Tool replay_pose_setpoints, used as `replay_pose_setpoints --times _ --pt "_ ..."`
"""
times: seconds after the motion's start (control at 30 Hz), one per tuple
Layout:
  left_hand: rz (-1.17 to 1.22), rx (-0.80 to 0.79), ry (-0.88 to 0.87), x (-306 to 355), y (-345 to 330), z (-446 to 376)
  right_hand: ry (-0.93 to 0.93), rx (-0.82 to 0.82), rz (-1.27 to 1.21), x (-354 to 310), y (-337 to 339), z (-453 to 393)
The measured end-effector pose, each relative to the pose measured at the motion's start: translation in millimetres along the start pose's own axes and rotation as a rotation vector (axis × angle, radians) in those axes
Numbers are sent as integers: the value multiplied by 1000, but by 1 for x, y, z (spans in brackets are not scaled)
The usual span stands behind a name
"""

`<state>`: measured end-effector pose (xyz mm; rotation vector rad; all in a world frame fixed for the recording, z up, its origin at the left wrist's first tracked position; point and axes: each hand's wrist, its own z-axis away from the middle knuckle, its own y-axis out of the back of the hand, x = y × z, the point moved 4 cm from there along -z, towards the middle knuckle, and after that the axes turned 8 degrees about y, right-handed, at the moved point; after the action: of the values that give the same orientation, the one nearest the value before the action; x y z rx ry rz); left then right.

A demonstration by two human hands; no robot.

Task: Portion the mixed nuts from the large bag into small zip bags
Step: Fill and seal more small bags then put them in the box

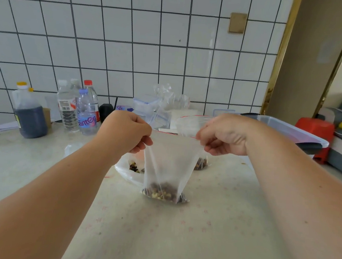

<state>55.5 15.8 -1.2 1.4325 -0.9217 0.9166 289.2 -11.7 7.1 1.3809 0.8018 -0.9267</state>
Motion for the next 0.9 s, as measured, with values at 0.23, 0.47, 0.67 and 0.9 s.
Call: replay_pose_setpoints --times 0.23,0.47,0.67,0.9 --pt "-7 -19 -2 -5 -2 -2 216 18 36 -1 -1 4" --pt "-25 -8 7 -8 1 -9 506 -43 777 -12 -7 19" --pt "-56 -5 1 -10 0 -14 536 -74 873 -21 -4 20" --pt "-17 -5 40 -11 1 -17 544 -55 802 -25 1 20"
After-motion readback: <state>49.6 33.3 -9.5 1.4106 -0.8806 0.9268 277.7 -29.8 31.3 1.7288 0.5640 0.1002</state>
